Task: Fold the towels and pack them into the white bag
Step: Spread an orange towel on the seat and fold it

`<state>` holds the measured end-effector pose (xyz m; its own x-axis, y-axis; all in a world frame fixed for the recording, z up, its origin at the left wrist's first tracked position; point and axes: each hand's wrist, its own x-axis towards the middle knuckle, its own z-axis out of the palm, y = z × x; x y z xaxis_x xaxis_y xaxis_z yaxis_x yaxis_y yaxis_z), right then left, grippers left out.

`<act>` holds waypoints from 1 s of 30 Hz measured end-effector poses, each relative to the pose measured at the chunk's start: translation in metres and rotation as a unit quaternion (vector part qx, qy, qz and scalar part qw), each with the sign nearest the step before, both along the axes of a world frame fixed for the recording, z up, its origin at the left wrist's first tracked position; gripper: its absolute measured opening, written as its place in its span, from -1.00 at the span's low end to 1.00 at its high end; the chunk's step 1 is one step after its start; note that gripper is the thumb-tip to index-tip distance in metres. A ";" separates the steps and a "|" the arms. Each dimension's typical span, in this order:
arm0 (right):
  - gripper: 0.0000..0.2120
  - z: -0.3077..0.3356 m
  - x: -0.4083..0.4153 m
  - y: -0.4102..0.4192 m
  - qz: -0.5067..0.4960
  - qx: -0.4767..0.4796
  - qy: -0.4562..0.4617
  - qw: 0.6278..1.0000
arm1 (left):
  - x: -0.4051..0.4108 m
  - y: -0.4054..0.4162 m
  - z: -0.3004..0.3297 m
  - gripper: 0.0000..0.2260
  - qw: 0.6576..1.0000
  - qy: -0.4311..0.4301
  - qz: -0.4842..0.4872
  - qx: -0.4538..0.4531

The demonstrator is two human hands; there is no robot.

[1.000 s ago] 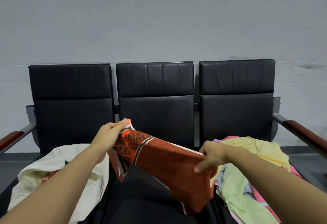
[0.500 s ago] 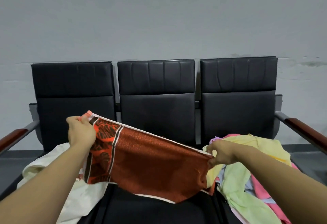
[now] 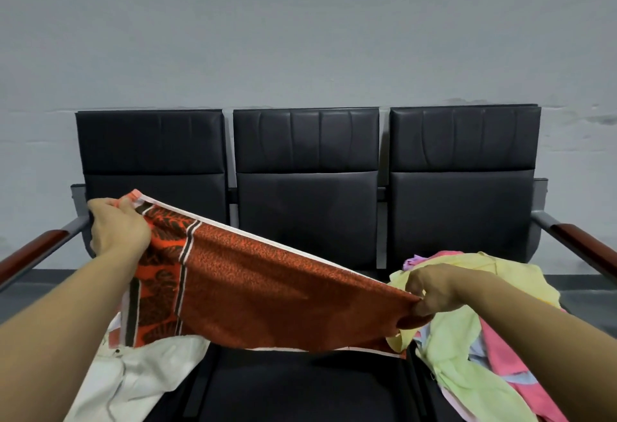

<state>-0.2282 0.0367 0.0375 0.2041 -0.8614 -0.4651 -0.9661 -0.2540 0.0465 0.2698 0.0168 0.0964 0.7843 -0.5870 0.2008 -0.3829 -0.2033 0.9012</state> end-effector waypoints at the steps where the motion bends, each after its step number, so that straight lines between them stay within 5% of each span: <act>1: -0.69 0.001 -0.001 0.000 -0.005 0.001 0.003 1.000 | 0.003 0.000 -0.005 -0.72 1.000 0.008 -0.005 0.006; 5: -0.75 -0.005 -0.008 0.000 -0.080 -0.014 -0.106 0.991 | 0.011 -0.001 -0.025 -0.70 0.998 0.044 -0.041 -0.005; 9: -0.72 -0.004 -0.010 -0.004 -0.184 -0.107 -0.345 0.914 | 0.010 -0.001 -0.035 -0.72 0.996 0.057 -0.067 -0.017; 18: -0.74 0.035 -0.011 -0.006 -0.188 -0.170 -0.523 0.814 | 0.008 0.003 -0.036 -0.79 0.997 0.062 -0.012 -0.048; 20: -0.63 0.042 -0.009 -0.007 -0.195 -0.189 -0.508 0.818 | 0.006 0.006 -0.035 -0.80 0.997 0.056 0.000 -0.045; 23: -0.39 0.044 -0.008 -0.009 -0.140 -0.193 -0.288 0.927 | 0.001 0.007 -0.033 -0.80 0.998 0.048 -0.003 -0.034; 25: -0.31 0.042 -0.009 -0.009 -0.117 -0.155 -0.154 0.969 | -0.001 0.005 -0.032 -0.79 0.999 0.038 -0.010 -0.023; 30: -0.37 0.035 -0.027 0.001 -0.120 0.024 -0.136 0.983 | 0.004 0.012 -0.030 -0.72 1.000 -0.008 0.001 0.014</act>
<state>-0.2556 0.0381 0.0724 0.1193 -0.8783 -0.4630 -0.9736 -0.0121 -0.2278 0.2736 0.0286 0.0666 0.7822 -0.5913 0.1960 -0.3963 -0.2296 0.8889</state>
